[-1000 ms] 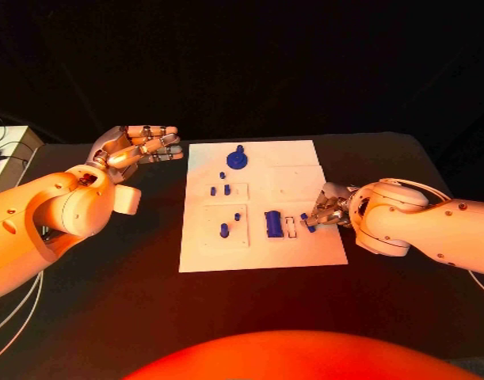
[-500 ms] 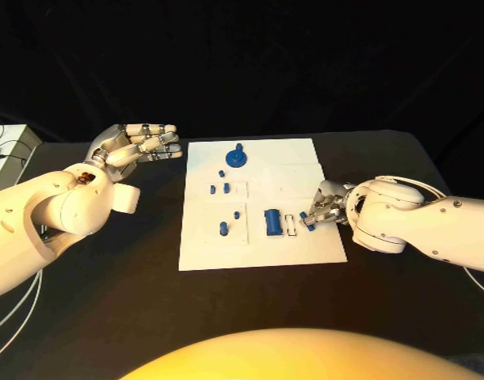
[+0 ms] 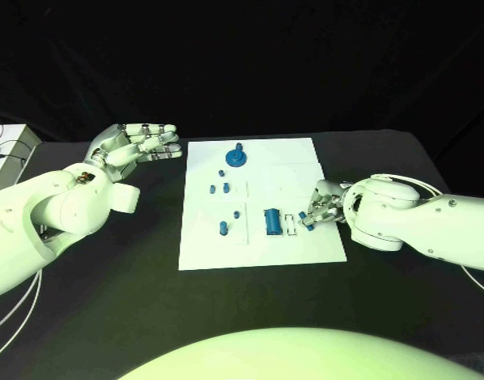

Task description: Assemble the parts on the task board

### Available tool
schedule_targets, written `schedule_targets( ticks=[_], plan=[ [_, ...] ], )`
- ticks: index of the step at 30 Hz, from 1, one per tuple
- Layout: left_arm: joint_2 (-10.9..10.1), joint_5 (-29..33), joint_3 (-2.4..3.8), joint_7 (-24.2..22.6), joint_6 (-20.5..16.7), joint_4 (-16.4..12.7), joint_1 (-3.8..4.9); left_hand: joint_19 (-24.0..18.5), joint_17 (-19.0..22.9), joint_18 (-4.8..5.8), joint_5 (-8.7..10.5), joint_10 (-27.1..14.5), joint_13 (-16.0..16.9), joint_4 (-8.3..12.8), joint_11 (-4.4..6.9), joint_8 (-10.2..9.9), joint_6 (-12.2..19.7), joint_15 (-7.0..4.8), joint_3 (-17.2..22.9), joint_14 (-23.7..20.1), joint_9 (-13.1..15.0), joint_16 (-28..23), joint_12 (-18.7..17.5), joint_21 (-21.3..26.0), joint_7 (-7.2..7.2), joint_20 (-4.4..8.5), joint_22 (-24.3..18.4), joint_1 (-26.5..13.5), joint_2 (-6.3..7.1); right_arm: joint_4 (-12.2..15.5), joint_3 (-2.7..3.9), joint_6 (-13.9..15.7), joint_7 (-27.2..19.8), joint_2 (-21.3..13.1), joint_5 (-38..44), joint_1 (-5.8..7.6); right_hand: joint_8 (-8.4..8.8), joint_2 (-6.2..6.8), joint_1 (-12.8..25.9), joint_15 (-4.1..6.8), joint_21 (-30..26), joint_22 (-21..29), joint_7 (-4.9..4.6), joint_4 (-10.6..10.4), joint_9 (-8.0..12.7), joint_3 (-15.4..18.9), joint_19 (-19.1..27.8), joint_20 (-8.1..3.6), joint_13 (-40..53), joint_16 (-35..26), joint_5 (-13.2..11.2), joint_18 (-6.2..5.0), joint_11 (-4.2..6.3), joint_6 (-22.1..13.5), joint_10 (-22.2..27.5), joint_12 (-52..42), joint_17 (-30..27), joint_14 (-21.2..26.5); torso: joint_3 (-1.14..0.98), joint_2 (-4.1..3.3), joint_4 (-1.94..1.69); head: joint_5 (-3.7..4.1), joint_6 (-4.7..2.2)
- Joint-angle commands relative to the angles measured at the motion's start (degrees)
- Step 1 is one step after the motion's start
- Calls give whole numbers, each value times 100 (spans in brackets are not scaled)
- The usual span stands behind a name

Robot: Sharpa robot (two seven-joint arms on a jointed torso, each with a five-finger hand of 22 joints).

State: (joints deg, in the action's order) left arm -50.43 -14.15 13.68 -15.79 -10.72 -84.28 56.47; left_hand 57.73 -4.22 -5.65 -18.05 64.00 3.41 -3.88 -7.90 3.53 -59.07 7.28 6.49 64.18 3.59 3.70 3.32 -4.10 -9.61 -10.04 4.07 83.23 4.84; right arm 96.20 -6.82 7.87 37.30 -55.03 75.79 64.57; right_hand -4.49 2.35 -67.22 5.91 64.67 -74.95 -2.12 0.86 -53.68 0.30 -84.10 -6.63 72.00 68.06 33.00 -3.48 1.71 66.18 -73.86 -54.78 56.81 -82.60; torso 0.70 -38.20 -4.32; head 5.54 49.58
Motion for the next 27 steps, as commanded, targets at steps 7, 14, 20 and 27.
schedule_targets(
  ticks=[7, 14, 20, 27],
  plan=[
    [1, 33, 4, -18, 71, -17, -1, -43, -7, 37, -23, -42, -4, -19, -17, 3, 16, 1, -21, -38, -1, -21, 7, 20, -8, 4, -10, 30, -17, -58, -93, -472, -78, 4, -206, -114, -4, -216, -221, -48, 62, -901, -111, 1125, 1037, -1414, -233, 43, -56, -24, 68, -7, 19, -101, 110, 71, 62, -9, -5, 6, 6, -3, -11],
    [2, 33, 4, -16, 69, -13, -1, -45, -7, 35, -22, -42, -4, -22, -18, 3, 17, 1, -23, -39, -1, -22, 7, 18, -15, 3, -9, 33, -20, -1, -92, -326, -149, -75, -649, -101, -122, -213, 24, -63, 84, -901, -176, 1292, 617, -2095, -226, 62, -87, -28, 63, -26, 0, -250, 80, 83, 91, -15, -6, -4, 3, 2, -25],
    [6, 33, 4, -16, 72, -10, -1, -45, -7, 35, -22, -42, -4, -22, -18, 3, 17, 1, -23, -39, -1, -22, 7, 18, -15, 3, -9, 33, -20, 68, -85, -137, -210, -175, -1003, -12, -115, -200, 98, -65, 94, -899, -179, 1371, 513, -2324, -219, 66, -74, -33, 66, -33, 2, -242, 71, 53, 105, -18, -2, -1, -3, 6, -22],
    [5, 33, 4, -15, 70, -9, -1, -49, -7, 34, -24, -46, -4, -29, -21, 2, 20, 2, -28, -38, -2, -21, 6, 18, -23, 1, -9, 35, -20, 162, -72, -7, -239, -257, -1178, 101, -106, -199, 113, -62, 106, -900, -182, 1411, 480, -2398, -218, 63, -72, -42, 82, -35, 4, -222, 67, 43, 108, -18, 2, -2, 1, 7, -19]
  ],
)
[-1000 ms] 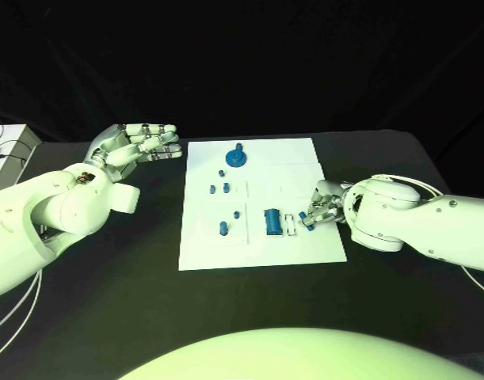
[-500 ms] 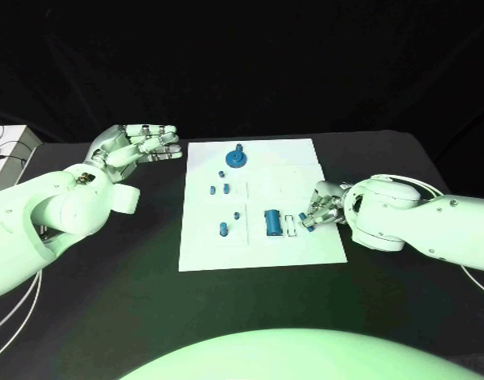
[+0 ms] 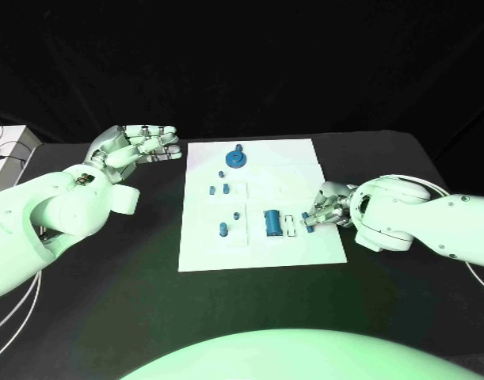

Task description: Assemble the parts on the task board

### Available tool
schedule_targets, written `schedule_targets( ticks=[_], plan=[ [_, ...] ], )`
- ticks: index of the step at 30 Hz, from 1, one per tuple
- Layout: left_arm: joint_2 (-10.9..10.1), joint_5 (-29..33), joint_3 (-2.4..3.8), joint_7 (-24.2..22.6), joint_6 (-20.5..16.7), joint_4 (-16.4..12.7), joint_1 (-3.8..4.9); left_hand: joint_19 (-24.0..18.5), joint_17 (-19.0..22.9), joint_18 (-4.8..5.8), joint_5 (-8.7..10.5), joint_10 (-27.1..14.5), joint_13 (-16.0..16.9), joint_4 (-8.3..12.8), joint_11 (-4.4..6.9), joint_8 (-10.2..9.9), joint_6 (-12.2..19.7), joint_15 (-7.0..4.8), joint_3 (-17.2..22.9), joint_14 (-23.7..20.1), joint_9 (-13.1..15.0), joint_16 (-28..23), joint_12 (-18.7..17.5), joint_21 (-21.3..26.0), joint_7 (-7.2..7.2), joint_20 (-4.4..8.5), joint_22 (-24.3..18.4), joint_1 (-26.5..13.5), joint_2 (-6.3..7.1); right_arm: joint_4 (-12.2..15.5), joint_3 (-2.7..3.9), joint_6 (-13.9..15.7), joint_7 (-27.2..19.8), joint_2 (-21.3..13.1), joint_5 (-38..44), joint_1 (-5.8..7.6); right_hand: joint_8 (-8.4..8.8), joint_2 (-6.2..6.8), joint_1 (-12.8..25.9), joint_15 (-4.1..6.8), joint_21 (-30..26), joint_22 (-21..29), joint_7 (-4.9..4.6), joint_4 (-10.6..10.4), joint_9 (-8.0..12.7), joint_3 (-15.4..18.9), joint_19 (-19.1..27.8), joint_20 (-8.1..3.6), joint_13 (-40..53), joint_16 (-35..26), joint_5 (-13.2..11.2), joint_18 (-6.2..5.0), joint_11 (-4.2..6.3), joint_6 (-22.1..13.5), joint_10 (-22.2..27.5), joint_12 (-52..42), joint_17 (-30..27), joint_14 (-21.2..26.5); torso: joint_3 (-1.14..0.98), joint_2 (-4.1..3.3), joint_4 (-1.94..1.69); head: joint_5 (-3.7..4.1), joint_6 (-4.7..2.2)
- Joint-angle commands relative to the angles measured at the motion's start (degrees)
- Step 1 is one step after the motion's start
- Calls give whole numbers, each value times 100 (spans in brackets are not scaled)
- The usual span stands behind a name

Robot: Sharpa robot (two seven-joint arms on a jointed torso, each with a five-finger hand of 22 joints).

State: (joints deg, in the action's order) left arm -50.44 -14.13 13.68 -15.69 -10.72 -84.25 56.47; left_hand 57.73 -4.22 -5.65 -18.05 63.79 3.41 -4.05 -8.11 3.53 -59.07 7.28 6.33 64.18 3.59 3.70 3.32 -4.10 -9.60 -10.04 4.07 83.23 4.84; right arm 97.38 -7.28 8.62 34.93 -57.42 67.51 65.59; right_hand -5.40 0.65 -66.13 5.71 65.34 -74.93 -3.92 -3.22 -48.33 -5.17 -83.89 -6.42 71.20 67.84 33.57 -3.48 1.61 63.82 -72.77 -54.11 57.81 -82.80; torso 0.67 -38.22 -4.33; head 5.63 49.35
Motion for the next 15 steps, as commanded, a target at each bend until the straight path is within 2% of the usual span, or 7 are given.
schedule_targets(
  ticks=[1, 8, 15],
  plan=[
    [6, 31, 4, -25, 71, -13, -1, -49, -8, 34, -24, -25, -4, -13, 0, 2, 20, 2, -12, -38, -2, -21, 6, 18, -23, 1, -9, 35, -20, 55, -25, -75, -3, -26, -359, 10, -16, -24, 9, -41, 43, -902, 1, 1825, -59, -1861, -239, 42, 9, -17, 25, -35, 16, 22, -45, -26, 12, -1, 6, -1, 3, -2, 4],
    [1, 31, 4, -25, 67, -17, -1, -49, -8, 34, -24, -25, -4, -13, 0, 2, 20, 2, -12, -38, -2, -21, 6, 18, -23, 1, -9, 35, -20, 203, -10, 0, 8, -112, -444, 135, -16, -18, 21, -40, 43, -901, 3, 1837, -69, -1884, -237, 40, 6, -25, 31, -36, 18, 31, -46, -24, 7, 1, 7, 4, 3, 5, -3],
    [0, 31, 4, -23, 67, -20, -1, -49, -8, 34, -24, -25, -4, -13, 0, 2, 20, 2, -12, -38, -2, -21, 6, 18, -23, 1, -9, 35, -20, 319, 1, 4, 17, -110, -574, 203, -17, -15, 26, -39, 40, -900, 5, 1838, -74, -1891, -237, 39, 3, -27, 43, -37, 19, 34, -46, -20, 8, 0, 8, 1, 3, 4, 6]
  ],
)
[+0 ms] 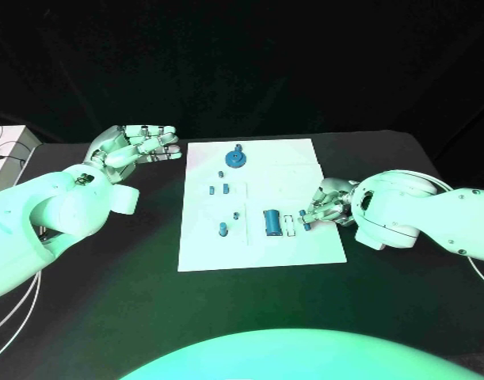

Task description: Assemble the parts on the task board

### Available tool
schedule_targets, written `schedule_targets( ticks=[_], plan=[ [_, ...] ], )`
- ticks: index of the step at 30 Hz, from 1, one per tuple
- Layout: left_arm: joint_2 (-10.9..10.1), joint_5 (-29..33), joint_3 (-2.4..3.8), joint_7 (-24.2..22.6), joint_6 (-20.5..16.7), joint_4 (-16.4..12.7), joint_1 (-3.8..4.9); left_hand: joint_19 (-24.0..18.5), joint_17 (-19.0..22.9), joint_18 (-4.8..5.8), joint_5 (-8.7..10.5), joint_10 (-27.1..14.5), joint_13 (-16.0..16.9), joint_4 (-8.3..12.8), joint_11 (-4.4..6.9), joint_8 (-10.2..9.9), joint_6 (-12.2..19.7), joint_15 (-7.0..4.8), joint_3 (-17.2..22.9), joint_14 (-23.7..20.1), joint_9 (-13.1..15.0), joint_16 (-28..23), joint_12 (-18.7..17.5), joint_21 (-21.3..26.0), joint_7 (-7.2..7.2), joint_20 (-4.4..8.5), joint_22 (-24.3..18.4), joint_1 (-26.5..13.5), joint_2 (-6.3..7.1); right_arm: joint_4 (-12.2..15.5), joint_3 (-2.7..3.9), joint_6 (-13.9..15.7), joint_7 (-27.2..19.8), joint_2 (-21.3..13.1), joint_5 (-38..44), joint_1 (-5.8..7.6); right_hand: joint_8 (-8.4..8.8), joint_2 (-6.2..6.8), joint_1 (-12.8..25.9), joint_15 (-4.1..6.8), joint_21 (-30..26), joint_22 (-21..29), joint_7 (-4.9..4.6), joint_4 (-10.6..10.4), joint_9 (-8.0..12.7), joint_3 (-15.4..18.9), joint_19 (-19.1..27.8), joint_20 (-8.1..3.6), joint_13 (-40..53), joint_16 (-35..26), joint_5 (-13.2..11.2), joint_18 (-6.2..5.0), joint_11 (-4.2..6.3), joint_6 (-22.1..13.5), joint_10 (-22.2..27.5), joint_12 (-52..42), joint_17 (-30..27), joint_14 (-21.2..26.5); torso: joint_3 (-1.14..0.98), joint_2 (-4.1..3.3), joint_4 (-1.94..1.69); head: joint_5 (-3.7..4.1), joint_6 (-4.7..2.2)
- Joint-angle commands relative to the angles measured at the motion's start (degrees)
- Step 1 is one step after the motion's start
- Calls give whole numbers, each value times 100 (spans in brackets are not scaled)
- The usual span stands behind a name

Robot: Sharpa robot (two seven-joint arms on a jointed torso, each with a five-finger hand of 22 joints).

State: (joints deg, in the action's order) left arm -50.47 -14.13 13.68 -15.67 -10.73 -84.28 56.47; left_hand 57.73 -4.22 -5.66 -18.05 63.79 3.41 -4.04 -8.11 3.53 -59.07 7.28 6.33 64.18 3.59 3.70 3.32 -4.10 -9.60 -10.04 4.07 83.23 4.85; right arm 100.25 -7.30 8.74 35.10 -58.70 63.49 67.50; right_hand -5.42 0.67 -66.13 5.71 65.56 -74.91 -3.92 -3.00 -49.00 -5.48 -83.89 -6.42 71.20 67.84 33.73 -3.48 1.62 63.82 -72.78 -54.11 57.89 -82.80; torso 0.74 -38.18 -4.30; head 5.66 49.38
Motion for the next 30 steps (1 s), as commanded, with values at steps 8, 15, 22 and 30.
schedule_targets(
  ticks=[8, 15, 22, 30],
  plan=[
    [1, 30, 4, -23, 71, -21, -1, -49, -8, 34, -24, -25, -4, -13, 0, 2, 20, 2, -12, -38, -2, -21, 6, 18, -24, 1, -9, 35, -20, 15, 4, -51, -1, 156, -273, 27, -16, -16, 35, -38, 20, -902, 7, 1814, -16, -1868, -236, 39, 5, -32, 30, -37, 19, 35, -51, -27, -4, 0, 1, -5, -2, 9, -1],
    [-1, 30, 4, -23, 75, -29, -1, -49, -8, 34, -24, -25, -4, -13, 0, 2, 20, 2, -12, -38, -2, -21, 6, 18, -24, 1, -9, 35, -20, -123, -9, -91, 11, 321, -270, 9, -16, -14, 37, -38, 13, -900, 7, 1812, -24, -1867, -234, 39, 6, -31, 28, -37, 19, 33, -51, -29, -1, -1, 1, -5, -9, 0, 10],
    [-3, 30, 5, -27, 77, -34, 0, -49, -8, 34, -24, -25, -4, -13, 0, 2, 20, 2, -12, -38, -2, -21, 6, 18, -24, 1, -9, 35, -20, -255, -20, -106, 12, 447, -199, -35, -17, -14, 36, -38, 16, -900, 8, 1807, -31, -1857, -233, 39, 6, -38, 24, -37, 19, 31, -49, -27, -7, 0, 0, -1, -3, -5, 19],
    [-7, 30, 5, -27, 77, -37, 0, -53, -9, 30, -23, -31, -4, -16, -4, 3, 25, 4, -41, -42, -1, -22, 7, 19, -27, -4, -9, 46, -19, -283, -26, -218, 38, 472, -156, -60, -18, -14, 33, -38, 7, -898, 8, 1802, -37, -1845, -231, 39, 3, -37, 21, -37, 19, 28, -45, -22, -4, -1, -2, -4, -4, -16, 41]
  ],
)
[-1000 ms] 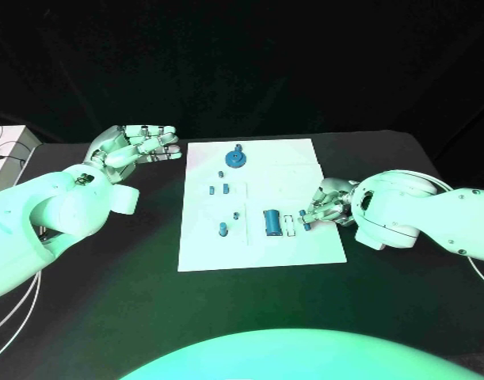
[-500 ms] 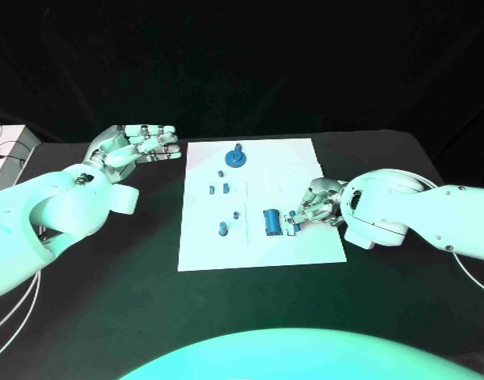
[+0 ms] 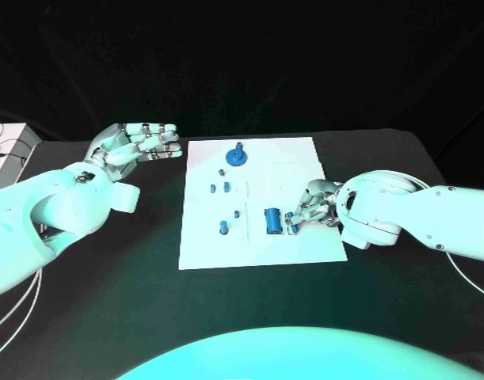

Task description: Assemble the parts on the task board

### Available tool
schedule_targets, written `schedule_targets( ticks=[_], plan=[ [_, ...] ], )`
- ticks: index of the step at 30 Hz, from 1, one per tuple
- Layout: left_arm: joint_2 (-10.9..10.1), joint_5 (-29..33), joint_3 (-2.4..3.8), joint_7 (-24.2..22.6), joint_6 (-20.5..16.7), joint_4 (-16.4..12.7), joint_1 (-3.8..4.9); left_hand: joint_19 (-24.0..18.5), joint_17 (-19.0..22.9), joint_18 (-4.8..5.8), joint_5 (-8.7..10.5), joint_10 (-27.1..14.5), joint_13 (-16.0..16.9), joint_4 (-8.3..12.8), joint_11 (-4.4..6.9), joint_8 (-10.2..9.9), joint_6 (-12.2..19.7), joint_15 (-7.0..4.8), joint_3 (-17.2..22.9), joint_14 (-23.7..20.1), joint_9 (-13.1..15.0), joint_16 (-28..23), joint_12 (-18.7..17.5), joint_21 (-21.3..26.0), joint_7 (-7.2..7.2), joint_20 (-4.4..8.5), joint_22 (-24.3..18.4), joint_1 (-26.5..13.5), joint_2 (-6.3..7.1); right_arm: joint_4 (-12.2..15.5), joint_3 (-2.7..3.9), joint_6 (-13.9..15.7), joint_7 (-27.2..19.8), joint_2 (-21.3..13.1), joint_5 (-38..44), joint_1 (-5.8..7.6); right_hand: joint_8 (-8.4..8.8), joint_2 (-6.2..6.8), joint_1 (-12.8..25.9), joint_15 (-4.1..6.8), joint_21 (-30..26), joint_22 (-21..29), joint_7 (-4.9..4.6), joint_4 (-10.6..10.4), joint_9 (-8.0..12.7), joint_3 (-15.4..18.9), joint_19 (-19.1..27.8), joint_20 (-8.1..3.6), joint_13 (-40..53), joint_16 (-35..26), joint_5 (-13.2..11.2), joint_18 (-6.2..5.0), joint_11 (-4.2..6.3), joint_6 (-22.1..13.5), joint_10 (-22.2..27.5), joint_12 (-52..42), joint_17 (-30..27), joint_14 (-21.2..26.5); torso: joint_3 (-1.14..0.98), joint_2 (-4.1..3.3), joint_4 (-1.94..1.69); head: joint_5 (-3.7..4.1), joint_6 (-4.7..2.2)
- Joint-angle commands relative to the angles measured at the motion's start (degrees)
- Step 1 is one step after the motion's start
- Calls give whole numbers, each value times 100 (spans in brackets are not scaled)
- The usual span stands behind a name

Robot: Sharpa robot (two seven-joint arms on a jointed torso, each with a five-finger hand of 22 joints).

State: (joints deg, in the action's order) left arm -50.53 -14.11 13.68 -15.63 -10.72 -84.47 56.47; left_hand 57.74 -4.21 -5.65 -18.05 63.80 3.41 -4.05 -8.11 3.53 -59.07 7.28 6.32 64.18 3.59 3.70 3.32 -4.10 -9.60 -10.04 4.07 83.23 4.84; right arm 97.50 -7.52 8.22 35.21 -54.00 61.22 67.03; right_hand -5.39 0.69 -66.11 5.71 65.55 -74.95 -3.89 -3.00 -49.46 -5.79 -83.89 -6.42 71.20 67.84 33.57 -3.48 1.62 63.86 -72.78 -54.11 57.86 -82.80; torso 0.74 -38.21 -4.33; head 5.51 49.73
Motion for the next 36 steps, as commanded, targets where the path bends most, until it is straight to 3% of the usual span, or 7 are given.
schedule_targets(
  ticks=[1, 20, 23, 26, 31, 32, 36],
  plan=[
    [-2, 29, 4, -31, 76, -17, 0, -53, -9, 29, -23, -31, -4, -15, -4, 3, 25, 4, -40, -42, -1, -22, 7, 19, -27, -4, -10, 46, -19, -10, -4, -175, 30, 0, 69, -14, -21, -16, 31, -38, 8, -895, 5, 1803, 9, -1814, -231, 39, 3, -38, 38, -38, 19, 25, -45, -22, -1, -1, -3, 1, 2, -2, 11],
    [-5, 29, 4, -23, 83, -18, 0, -55, -7, 33, -25, -33, -4, -46, -4, 3, 26, 2, 128, -43, -1, -22, 7, 17, -30, 0, -9, 34, 10, -31, -11, -123, 34, 2, 84, -24, -31, 3, 30, -39, -21, -888, 14, 1756, -25, -1715, -226, 40, -21, -62, 21, -38, 21, 7, -33, 13, -19, 1, -3, -2, 4, -13, -3],
    [-7, 29, 4, -22, 80, -19, 0, -55, -7, 33, -25, -33, -4, -46, -4, 3, 26, 2, 128, -43, -1, -22, 7, 17, -30, 0, -9, 34, 10, -45, -11, -55, 22, 9, 95, -25, -17, 29, 55, -33, -41, -883, 101, 1616, -1, -1406, -227, 42, -20, -65, -39, -35, 45, 10, -42, 7, -20, -3, -1, -2, 1, -7, -3],
    [-10, 29, 4, -21, 77, -19, 0, -55, -7, 33, -25, -33, -4, -46, -4, 3, 26, 2, 128, -43, -1, -22, 7, 17, -30, 0, -9, 34, 10, -59, -11, 11, 15, 14, 100, -27, 71, 20, 39, -17, -75, -877, 206, 1396, 185, -905, -228, 25, -15, -82, -179, -25, 80, 84, -8, 10, -31, -3, -1, -1, 1, -10, -1],
    [-13, 29, 4, -20, 77, -19, 0, -56, -7, 34, -24, -33, -4, -52, -4, 4, 24, 3, 125, -44, -1, -22, 7, 18, -28, 0, -9, 29, 10, -80, -12, 96, 9, 16, 95, -32, 141, 101, 226, -26, -118, -871, 175, 953, 458, -176, -232, 20, -48, -97, -408, -17, 49, 156, 27, 55, -37, -6, -3, 0, 2, -11, -1],
    [-13, 29, 4, -19, 77, -19, 0, -56, -7, 34, -24, -33, -4, -52, -4, 4, 24, 3, 125, -44, -1, -22, 7, 18, -28, 0, -9, 29, 10, -82, -12, 107, 6, 17, 93, -33, 132, 43, 126, -25, -127, -872, 149, 800, 543, 103, -238, 23, -66, -104, -471, -18, 65, 169, 30, 67, -40, -6, -5, 0, 2, -12, -4],
    [-14, 29, 4, -18, 77, -18, 0, -56, -7, 34, -24, -33, -4, -52, -4, 4, 24, 3, 125, -44, -1, -22, 7, 18, -28, 0, -9, 29, 10, -85, -12, 159, -9, 16, 85, -36, 122, 107, 174, -37, -151, -869, 145, 527, 618, 456, -241, 31, -78, -107, -862, -20, 34, 173, 23, 63, -38, -9, -6, -1, 7, -5, -7]
  ],
)
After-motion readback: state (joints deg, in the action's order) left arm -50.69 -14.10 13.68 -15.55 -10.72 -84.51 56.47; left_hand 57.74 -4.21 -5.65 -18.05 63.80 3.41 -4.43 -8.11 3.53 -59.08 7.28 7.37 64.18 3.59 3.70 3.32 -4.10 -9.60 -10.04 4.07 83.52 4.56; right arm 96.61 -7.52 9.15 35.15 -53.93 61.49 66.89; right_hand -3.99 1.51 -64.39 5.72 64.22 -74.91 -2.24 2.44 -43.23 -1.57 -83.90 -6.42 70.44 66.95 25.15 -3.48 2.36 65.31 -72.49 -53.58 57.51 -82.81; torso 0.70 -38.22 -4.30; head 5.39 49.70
